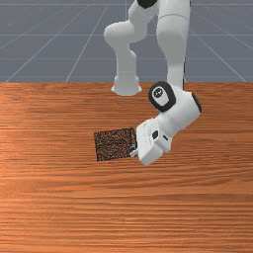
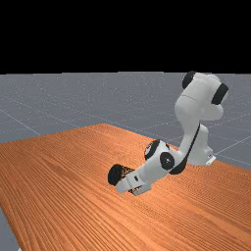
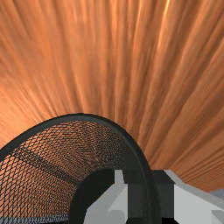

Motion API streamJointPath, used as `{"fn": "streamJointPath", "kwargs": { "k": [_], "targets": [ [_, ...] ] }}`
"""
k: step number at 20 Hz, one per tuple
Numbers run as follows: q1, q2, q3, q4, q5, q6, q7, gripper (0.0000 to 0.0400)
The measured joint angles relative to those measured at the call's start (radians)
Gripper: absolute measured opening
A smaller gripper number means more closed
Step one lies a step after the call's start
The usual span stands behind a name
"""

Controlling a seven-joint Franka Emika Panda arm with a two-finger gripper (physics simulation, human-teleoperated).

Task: Rotate the holder till the hole upward

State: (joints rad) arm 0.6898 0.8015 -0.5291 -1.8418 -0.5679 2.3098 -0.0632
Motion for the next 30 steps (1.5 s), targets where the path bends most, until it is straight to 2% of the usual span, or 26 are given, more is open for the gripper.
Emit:
{"fn": "streamJointPath", "kwargs": {
  "k": [2,4,7,9,10,11,12,13,14,15,21,25,27,29,30],
  "targets": [
    [0.0,-0.005,-0.002,-0.001,0.0,-0.005,-0.002,0.0033],
    [-0.034,-0.041,0.029,-0.019,0.048,0.014,-0.044,0.0043],
    [-0.054,-0.123,0.044,-0.053,0.085,0.008,-0.111,0.004],
    [-0.03,-0.17,0.019,-0.058,0.066,-0.033,-0.117,0.0066],
    [-0.06,-0.21,0.047,-0.075,0.121,-0.022,-0.179,0.0043],
    [-0.143,-0.259,0.124,-0.09,0.291,-0.017,-0.344,0.0058],
    [-0.153,-0.288,0.13,-0.092,0.329,-0.032,-0.387,0.0053],
    [-0.209,-0.309,0.175,-0.075,0.496,-0.103,-0.534,0.0024],
    [-0.221,-0.322,0.176,-0.071,0.501,-0.098,-0.57,0.0049],
    [-0.282,-0.306,0.204,-0.045,0.613,-0.172,-0.673,0.0053],
    [-0.504,-0.306,0.247,-0.021,0.743,-0.166,-0.884,0.0043],
    [-0.705,-0.234,0.305,0.124,0.868,-0.274,-1.058,0.005],
    [-0.752,-0.258,0.281,0.093,0.837,-0.168,-1.136,0.0047],
    [-0.793,-0.254,0.266,0.107,0.819,-0.127,-1.183,0.0035],
    [-0.731,-0.295,0.201,0.011,0.657,0.051,-1.18,0.0049]
  ]
}}
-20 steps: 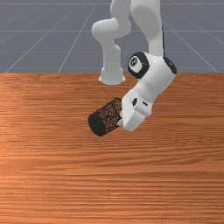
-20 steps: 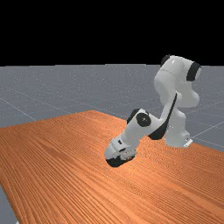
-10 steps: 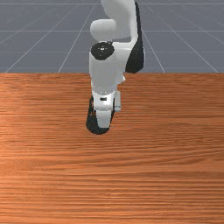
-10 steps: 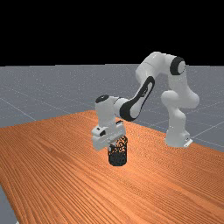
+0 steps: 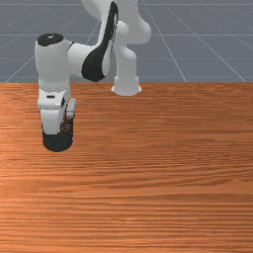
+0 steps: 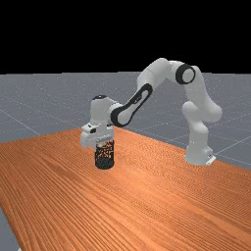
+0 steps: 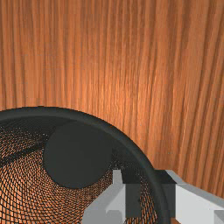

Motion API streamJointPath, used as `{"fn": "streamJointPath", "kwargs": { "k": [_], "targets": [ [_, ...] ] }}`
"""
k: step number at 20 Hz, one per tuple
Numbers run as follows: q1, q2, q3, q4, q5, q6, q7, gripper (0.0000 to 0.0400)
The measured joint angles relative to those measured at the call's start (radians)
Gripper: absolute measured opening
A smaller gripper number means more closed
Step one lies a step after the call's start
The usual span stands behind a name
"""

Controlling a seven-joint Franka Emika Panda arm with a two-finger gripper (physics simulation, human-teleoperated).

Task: Rotate the holder till the hole upward

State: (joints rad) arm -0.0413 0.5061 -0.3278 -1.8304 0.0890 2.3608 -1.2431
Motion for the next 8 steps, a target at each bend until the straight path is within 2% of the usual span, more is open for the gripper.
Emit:
{"fn": "streamJointPath", "kwargs": {
  "k": [2,4,5,7,8],
  "targets": [
    [-0.025,0.016,-0.004,0.023,0.008,-0.008,-0.015,0.0046],
    [-0.045,0.031,0.004,0.031,0.013,0.004,-0.057,0.0258],
    [-0.051,0.038,0.002,0.039,0.015,0.0,-0.056,0.0314],
    [-0.078,0.051,0.009,0.063,0.019,-0.004,-0.108,0.0368],
    [-0.099,0.071,0.014,0.104,0.07,-0.059,-0.064,0.038]
  ]
}}
